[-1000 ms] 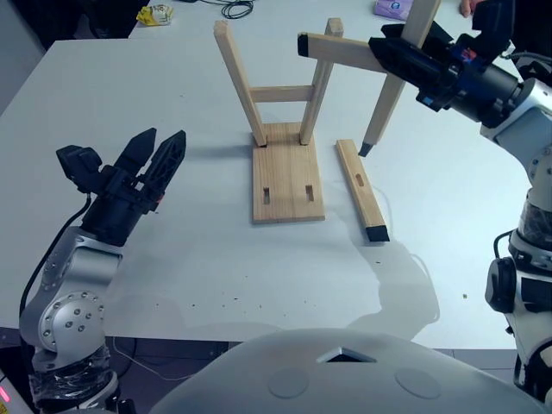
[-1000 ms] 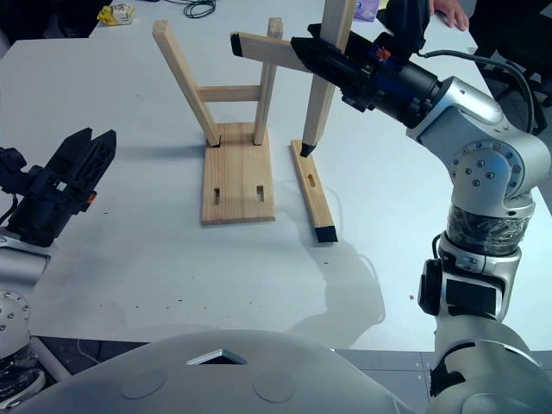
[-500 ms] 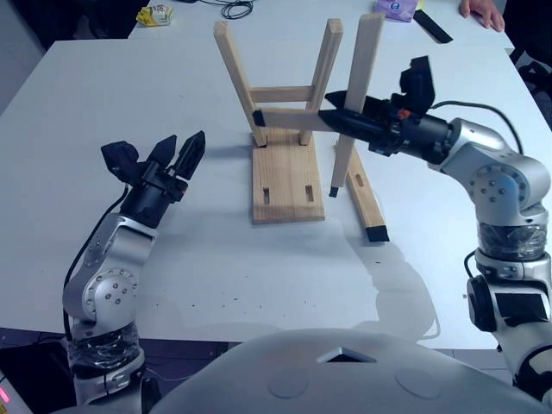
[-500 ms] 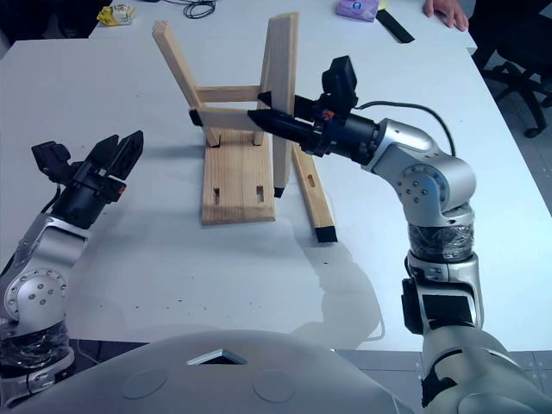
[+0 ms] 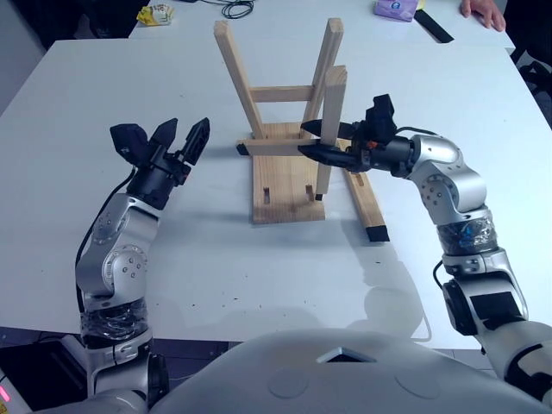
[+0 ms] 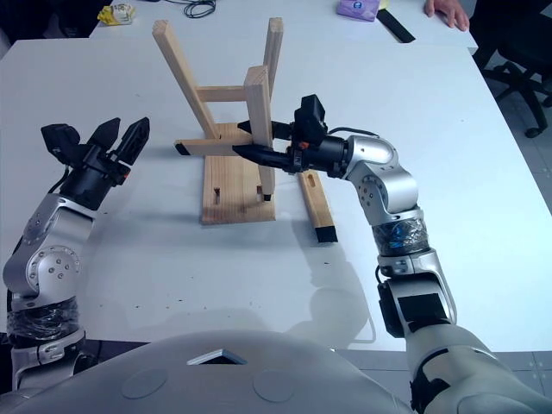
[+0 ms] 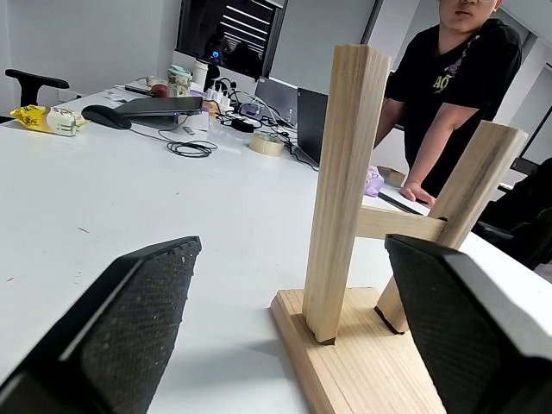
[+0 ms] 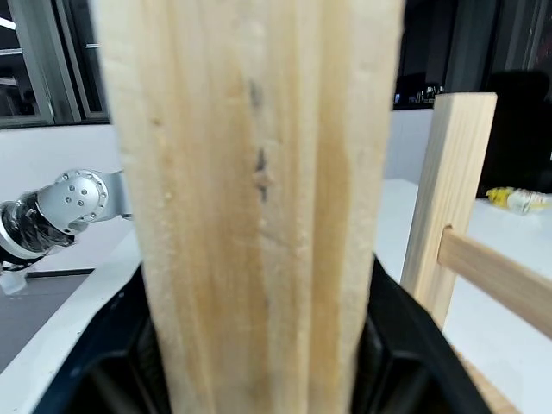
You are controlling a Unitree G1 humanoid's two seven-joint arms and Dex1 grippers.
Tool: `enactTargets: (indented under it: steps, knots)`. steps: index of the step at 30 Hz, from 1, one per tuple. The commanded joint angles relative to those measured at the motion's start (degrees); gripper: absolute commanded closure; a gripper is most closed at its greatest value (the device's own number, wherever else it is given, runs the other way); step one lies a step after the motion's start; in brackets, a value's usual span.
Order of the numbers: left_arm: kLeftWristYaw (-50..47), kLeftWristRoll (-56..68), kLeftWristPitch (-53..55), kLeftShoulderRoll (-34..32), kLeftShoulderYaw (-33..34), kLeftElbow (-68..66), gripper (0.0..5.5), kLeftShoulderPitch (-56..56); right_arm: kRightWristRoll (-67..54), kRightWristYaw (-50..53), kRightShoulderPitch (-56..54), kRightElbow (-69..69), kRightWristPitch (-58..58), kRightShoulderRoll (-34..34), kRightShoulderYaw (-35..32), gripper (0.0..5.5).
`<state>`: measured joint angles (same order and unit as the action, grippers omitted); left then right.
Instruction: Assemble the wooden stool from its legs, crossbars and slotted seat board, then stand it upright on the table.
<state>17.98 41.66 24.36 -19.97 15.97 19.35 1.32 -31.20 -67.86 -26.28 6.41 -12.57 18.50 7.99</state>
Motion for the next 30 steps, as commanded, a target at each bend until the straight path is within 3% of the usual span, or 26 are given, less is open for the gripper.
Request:
enactTargets:
  steps: [1,18,30]
  knots:
    - [0.9,-0.5,0.6,0.2,-0.5,-0.7,1.54,-0.8,1.2,-1.4,-1.1,0.8,3.1,-1.3,0.2,3.49]
    - [2.3,0.9,1.8,0.0,0.8,-1.1,1.54,-1.2,5.8,-5.4,0.2,9.9,9.9,-1.5,0.8,3.49]
    - [3.0,0.7,2.2,-0.1,0.4,-2.6,1.54,-3.0,4.3,-4.6,3.5,6.3,9.4,-2.3,1.0,3.49]
